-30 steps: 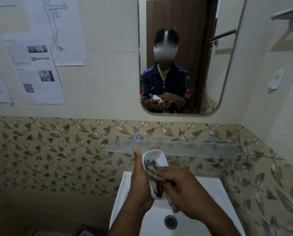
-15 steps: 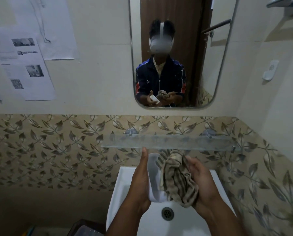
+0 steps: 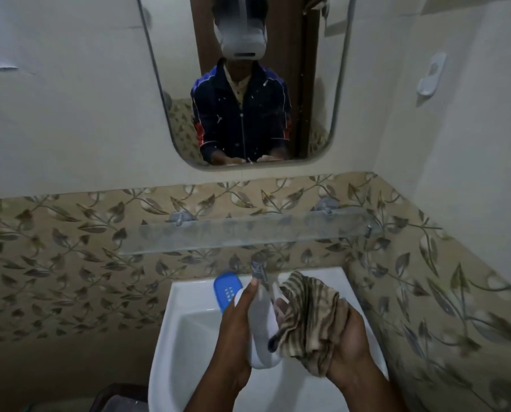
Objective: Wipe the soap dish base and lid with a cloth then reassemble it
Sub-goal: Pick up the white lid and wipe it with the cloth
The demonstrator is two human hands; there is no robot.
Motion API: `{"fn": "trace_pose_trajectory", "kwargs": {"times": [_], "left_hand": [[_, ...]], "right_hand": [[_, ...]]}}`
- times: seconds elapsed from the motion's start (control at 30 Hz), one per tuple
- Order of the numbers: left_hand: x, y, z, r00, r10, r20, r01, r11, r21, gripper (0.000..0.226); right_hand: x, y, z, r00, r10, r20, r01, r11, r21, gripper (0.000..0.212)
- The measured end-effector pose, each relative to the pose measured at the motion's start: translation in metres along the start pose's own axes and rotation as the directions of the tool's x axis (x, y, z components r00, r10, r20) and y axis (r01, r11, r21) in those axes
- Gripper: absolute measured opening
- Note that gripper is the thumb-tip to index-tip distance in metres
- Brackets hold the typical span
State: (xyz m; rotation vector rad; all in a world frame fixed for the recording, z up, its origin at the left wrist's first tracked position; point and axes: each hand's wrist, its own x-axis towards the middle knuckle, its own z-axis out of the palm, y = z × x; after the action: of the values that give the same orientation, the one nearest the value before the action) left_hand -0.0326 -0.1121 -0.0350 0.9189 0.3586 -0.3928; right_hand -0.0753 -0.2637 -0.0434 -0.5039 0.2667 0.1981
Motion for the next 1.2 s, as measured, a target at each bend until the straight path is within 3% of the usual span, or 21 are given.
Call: {"fn": "trace_pose_trajectory", "kwargs": {"times": [0.1, 0.2, 0.27, 0.4, 0.5, 0.6, 0.73, 0.8, 0.87, 0.93, 1.0, 1.07, 1.13, 1.2], "left_hand": [[0.015, -0.011, 0.001, 0.985, 0.05, -0.168, -0.071, 0.99, -0.123, 0.04], [0.027, -0.018, -0.002, 0.981, -0.007, -0.193, -0.021, 0.99, -0.143, 0.023], [0.029, -0.019, -0.001, 0.983, -0.039, -0.182, 0.007, 0.985, -0.172, 0.029], [0.031, -0.021, 0.001, 0.99, -0.012, -0.141, -0.008, 0.99, -0.141, 0.032], [0.029, -0.019, 0.002, 0.994, -0.008, -0.111, -0.002, 0.996, -0.09, 0.04], [0.03, -0.018, 0.011, 0.996, -0.055, -0.063, 0.048, 0.993, -0.108, 0.041], [0.034, -0.023, 0.009, 0.992, -0.111, -0.056, 0.104, 0.988, -0.115, 0.046], [0.033, -0.021, 0.01, 0.991, -0.1, -0.092, 0.092, 0.992, -0.086, 0.036], [0.036, -0.019, 0.008, 0.986, -0.106, -0.129, 0.102, 0.994, -0.039, 0.027], [0.042, -0.02, -0.004, 0.993, -0.061, -0.106, 0.068, 0.996, 0.064, 0.032], [0.046, -0.022, -0.012, 0.993, -0.015, -0.117, 0.033, 0.988, 0.153, 0.04], [0.043, -0.023, -0.011, 0.991, 0.003, -0.132, 0.022, 0.981, 0.194, 0.046], [0.04, -0.023, -0.003, 0.988, -0.074, -0.136, 0.093, 0.987, 0.135, 0.043], [0.039, -0.023, 0.004, 0.982, -0.166, -0.096, 0.176, 0.978, 0.111, 0.056]], "right_hand": [[0.016, -0.004, -0.022, 0.992, 0.017, -0.126, -0.007, 0.996, 0.085, 0.07], [0.027, -0.007, -0.039, 0.971, -0.005, -0.237, 0.022, 0.997, 0.067, 0.081], [0.034, -0.012, -0.05, 0.952, 0.006, -0.306, 0.004, 0.999, 0.032, 0.083], [0.059, -0.016, -0.075, 0.919, 0.113, -0.379, -0.128, 0.992, -0.016, 0.043], [0.081, -0.016, -0.099, 0.855, 0.134, -0.501, -0.201, 0.976, -0.083, 0.042], [0.099, -0.025, -0.104, 0.836, 0.042, -0.546, -0.159, 0.973, -0.168, 0.035], [0.136, -0.054, -0.103, 0.867, -0.041, -0.497, -0.105, 0.96, -0.261, 0.026], [0.149, -0.07, -0.099, 0.882, -0.087, -0.464, -0.093, 0.931, -0.352, 0.024], [0.16, -0.082, -0.105, 0.826, -0.309, -0.472, -0.034, 0.808, -0.588, 0.031], [0.167, -0.085, -0.118, 0.709, -0.606, -0.36, -0.021, 0.493, -0.87, 0.048], [0.177, -0.079, -0.143, 0.651, -0.748, -0.129, -0.058, 0.12, -0.991, 0.052], [0.182, -0.062, -0.162, 0.621, -0.783, 0.046, -0.135, -0.164, -0.977, 0.045], [0.177, -0.044, -0.162, 0.658, -0.737, 0.153, -0.124, -0.307, -0.944, 0.039], [0.178, -0.029, -0.163, 0.712, -0.666, 0.22, -0.113, -0.419, -0.901, 0.054]]}}
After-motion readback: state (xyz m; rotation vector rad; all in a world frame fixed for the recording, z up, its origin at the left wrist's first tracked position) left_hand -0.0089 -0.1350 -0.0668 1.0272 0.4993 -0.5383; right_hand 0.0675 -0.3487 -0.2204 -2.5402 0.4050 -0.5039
